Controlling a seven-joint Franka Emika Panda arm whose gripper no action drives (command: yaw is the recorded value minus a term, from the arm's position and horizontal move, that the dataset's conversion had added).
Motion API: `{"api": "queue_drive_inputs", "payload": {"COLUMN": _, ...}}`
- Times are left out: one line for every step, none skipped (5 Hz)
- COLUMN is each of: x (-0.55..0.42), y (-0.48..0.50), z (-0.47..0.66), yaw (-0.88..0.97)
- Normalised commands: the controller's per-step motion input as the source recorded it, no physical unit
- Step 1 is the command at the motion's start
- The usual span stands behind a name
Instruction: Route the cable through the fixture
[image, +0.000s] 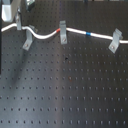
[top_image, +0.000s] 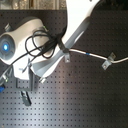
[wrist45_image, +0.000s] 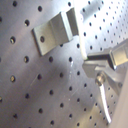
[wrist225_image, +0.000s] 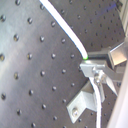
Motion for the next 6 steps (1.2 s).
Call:
{"api": "queue_drive_inputs", "payload": {"x": -0.084, "y": -0.037, "z": 0.15, "yaw": -0.28}}
{"api": "queue_drive_inputs", "payload": {"x": -0.001, "y": 0.023, "z": -0.05, "yaw": -0.5}}
{"api": "queue_drive_inputs", "payload": {"x": -0.02, "y": 0.137, "z": -0.05, "yaw": -0.41}}
{"api": "queue_drive_inputs", "payload": {"x": 0.0, "y": 0.0, "z": 0.0, "yaw": -0.51}}
{"api": "queue_drive_inputs", "payload": {"x": -0.025, "y": 0.071, "z": 0.0, "yaw": -0.24}}
{"api": "queue_drive_inputs", "payload": {"x": -0.035, "y": 0.081, "z": 0.02, "yaw": -0.17}}
